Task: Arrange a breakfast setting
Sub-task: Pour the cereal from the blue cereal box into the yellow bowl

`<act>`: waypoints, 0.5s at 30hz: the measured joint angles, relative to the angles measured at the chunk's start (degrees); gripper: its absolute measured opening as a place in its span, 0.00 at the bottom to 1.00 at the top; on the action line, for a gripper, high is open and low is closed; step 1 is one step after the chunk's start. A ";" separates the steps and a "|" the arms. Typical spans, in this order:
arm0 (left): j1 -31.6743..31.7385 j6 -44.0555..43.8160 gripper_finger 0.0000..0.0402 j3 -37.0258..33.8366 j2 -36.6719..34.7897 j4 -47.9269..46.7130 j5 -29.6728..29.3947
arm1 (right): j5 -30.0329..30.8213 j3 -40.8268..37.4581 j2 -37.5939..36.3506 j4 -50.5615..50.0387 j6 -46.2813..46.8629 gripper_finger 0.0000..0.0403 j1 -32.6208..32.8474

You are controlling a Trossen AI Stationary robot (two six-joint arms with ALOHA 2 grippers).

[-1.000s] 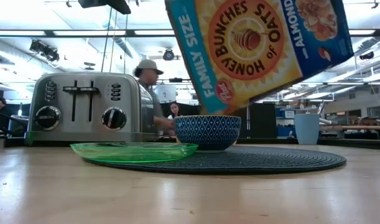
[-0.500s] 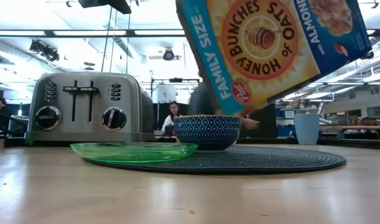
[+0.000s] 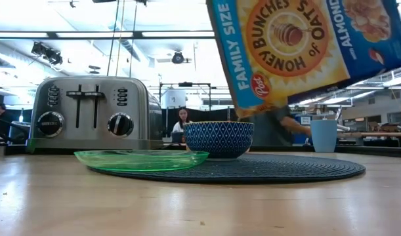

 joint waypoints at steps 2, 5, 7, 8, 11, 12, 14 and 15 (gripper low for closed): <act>0.46 -0.45 0.47 0.00 -0.65 1.49 -0.32 | -0.28 -1.96 -2.62 1.44 0.66 0.46 0.00; 1.10 -0.47 0.47 0.06 -1.88 5.65 -2.27 | -0.69 -5.04 -6.38 4.80 0.88 0.46 0.00; 1.32 0.54 0.47 0.01 -2.70 7.20 -3.46 | -0.94 -7.45 -8.63 5.91 1.30 0.46 0.00; 1.36 1.13 0.47 -0.02 -2.92 9.03 -3.70 | -1.03 -8.65 -9.85 6.94 1.68 0.46 0.00; 1.80 3.55 0.47 0.01 -3.93 13.36 -4.55 | -1.09 -12.23 -13.74 10.32 2.69 0.46 0.00; 1.80 4.34 0.47 -0.02 -4.18 15.42 -4.72 | -1.07 -13.25 -15.33 10.86 3.22 0.46 0.00; 1.74 7.16 0.47 0.02 -4.84 20.23 -5.53 | -1.06 -15.52 -17.99 12.04 4.15 0.46 0.00; 1.66 8.72 0.47 -0.02 -5.21 21.89 -6.16 | -1.01 -16.58 -19.25 12.78 4.71 0.46 0.00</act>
